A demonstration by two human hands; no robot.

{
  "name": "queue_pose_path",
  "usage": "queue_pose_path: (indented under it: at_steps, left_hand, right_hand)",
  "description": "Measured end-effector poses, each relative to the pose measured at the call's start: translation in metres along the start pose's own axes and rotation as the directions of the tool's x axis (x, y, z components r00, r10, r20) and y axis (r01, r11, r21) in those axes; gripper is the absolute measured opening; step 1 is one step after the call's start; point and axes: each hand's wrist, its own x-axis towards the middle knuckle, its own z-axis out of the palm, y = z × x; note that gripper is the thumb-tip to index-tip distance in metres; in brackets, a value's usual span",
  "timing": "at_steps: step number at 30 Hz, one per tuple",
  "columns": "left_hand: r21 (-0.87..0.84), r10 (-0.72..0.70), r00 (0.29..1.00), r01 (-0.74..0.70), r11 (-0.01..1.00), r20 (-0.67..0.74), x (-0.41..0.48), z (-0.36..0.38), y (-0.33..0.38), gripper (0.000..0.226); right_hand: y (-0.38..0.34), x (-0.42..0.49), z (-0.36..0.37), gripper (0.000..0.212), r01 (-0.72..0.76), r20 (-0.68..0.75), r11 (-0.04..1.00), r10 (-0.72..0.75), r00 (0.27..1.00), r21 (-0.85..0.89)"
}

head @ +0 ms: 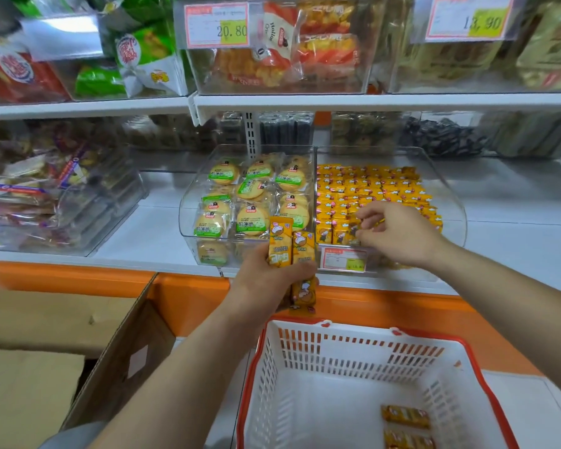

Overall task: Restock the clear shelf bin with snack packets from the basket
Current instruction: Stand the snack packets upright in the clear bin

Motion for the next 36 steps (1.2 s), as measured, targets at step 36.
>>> queue_pose_path:
  at_steps: [36]
  left_hand:
    - [-0.09, 0.031, 0.999, -0.029, 0.995, 0.014, -0.005, 0.02, -0.003, 0.021]
  right_hand:
    - [-0.017, -0.06, 0.001, 0.073, -0.208, 0.247, 0.705, 0.048, 0.968, 0.678]
